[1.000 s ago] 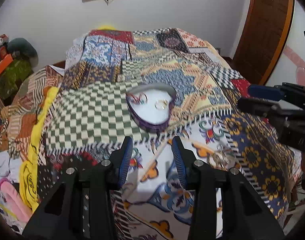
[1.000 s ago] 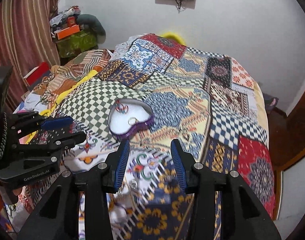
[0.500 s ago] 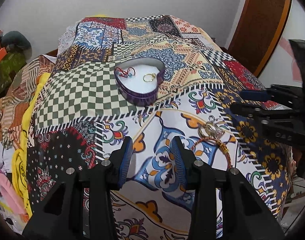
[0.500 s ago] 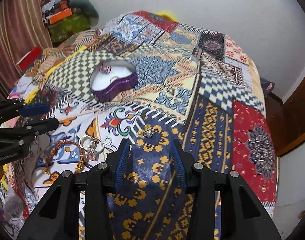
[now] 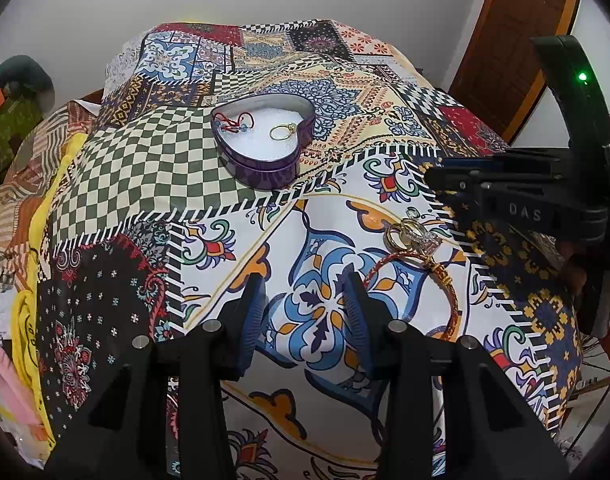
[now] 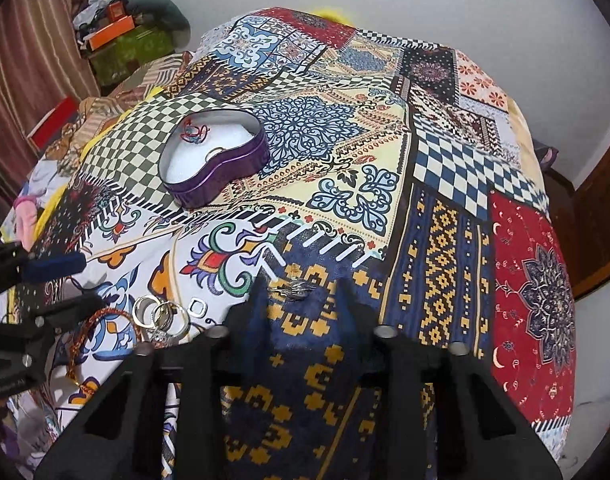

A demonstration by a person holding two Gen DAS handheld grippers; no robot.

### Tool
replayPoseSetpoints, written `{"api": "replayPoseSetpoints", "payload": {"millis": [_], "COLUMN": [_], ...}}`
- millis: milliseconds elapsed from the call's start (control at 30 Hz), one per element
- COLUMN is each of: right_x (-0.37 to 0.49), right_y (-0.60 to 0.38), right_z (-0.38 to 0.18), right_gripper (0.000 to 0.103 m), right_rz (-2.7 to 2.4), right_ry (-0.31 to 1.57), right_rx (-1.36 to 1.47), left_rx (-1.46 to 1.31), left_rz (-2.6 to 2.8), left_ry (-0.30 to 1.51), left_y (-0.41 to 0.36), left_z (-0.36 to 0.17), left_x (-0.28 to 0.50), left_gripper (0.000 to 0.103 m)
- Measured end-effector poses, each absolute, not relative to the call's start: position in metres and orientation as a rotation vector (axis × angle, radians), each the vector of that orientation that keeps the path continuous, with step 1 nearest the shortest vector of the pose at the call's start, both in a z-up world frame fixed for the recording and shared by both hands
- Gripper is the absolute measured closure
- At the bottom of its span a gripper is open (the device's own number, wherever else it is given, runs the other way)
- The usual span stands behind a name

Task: Organize jewelry
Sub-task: 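Move both tools back to the remaining jewelry pile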

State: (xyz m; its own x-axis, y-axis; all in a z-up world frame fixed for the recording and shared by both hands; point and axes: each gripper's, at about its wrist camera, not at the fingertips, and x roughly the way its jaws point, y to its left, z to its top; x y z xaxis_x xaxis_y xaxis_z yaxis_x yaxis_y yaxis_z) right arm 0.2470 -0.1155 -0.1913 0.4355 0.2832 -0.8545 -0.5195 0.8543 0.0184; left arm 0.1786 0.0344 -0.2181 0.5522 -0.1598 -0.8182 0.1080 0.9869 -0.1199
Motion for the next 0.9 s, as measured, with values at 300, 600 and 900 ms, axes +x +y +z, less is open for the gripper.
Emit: {"api": "replayPoseSetpoints", "payload": {"millis": [300, 600, 900], "right_x": [0.24, 0.213, 0.198], "right_y": [-0.119, -0.12, -0.129], "right_z": [-0.186, -0.171, -0.157], "right_gripper": [0.087, 0.087, 0.087], "right_rz": [0.515, 0.534, 0.541], "right_ry": [0.984, 0.92, 0.879], "right_rx": [-0.232, -0.271, -0.258], "left_rx": [-0.115, -0.097, -0.104], "left_rz": [-0.215, -0.228, -0.243], "left_ry": [0.982, 0.987, 0.955], "left_y": [0.029, 0.014, 0.008], "left_z": [-0.219, -0.219, -0.198], "left_x": [0.175, 0.174, 0.169], "left_gripper": [0.063, 0.069, 0.08]}}
